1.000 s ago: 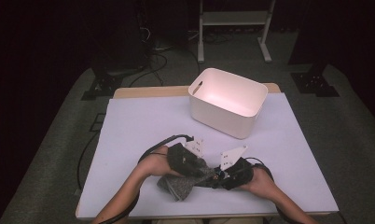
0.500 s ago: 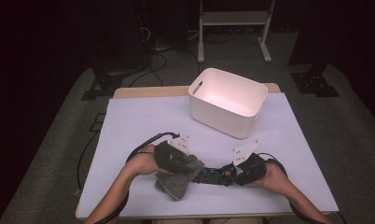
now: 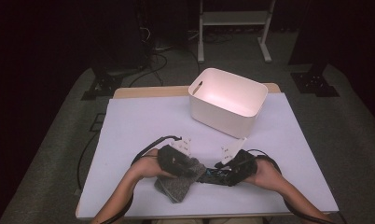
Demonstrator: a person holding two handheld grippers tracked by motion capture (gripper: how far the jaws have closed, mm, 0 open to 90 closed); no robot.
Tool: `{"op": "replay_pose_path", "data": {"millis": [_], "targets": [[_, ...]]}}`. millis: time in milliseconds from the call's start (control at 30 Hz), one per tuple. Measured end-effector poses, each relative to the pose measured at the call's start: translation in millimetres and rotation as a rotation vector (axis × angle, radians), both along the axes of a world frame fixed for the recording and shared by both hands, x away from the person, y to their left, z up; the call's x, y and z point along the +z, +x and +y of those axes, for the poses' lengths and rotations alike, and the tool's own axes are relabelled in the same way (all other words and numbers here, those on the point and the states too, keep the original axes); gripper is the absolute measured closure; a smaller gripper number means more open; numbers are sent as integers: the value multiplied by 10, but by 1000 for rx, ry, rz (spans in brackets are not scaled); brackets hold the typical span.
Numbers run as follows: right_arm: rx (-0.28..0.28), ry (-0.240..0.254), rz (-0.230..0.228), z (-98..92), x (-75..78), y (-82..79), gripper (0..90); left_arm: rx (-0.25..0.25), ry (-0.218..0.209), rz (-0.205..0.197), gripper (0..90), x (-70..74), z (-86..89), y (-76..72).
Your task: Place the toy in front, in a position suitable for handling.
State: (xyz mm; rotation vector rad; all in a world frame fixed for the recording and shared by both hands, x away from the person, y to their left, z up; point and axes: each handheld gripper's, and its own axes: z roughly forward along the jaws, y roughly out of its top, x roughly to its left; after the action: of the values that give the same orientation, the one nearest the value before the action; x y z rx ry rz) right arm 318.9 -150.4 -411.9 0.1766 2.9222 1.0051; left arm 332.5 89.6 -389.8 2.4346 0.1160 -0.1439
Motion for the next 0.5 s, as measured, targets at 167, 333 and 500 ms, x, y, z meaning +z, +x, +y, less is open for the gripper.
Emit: {"op": "replay_pose_path", "data": {"millis": [167,333,500], "targets": [[13,-33,-9,88,-12,11,544,4,8,-20,756,101,-25,-4],[3,-14,-13,68,-28,0,550,-49,-21,-42,754,203,-229,-9],[-2,-16,-25,52,-28,-23,555,-61,-10,-34,755,119,-320,-5]]}}
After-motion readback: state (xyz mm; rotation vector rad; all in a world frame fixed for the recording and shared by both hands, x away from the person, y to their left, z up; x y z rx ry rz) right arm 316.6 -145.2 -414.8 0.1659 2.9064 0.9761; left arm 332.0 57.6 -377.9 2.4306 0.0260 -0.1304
